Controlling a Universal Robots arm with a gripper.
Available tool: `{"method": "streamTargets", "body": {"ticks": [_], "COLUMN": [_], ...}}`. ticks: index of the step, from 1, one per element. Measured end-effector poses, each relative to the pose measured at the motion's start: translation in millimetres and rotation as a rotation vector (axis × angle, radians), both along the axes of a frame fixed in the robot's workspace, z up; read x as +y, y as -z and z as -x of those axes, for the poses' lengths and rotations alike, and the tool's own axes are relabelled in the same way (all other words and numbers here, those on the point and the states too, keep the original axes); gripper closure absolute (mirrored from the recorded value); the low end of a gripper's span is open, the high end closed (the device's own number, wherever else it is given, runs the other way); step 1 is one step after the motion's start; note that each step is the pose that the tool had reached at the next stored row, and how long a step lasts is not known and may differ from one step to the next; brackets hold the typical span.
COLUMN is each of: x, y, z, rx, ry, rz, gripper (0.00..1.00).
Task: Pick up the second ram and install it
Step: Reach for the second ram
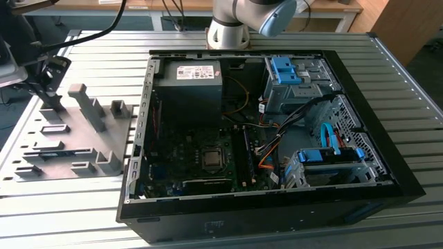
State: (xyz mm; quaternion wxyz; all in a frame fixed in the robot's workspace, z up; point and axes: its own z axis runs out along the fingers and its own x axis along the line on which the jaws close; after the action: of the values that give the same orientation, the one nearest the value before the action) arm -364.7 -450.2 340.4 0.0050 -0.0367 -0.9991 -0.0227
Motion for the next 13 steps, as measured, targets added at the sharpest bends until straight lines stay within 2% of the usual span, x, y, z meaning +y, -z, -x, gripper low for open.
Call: {"method": "streamTargets", "body": {"ticks": [13], "x": [-4.6], "y": [12.9], "z": [6.0], "rx": [0.0000], "ry": [0.000], "rz": [0.0000], "gripper": [0.90]}}
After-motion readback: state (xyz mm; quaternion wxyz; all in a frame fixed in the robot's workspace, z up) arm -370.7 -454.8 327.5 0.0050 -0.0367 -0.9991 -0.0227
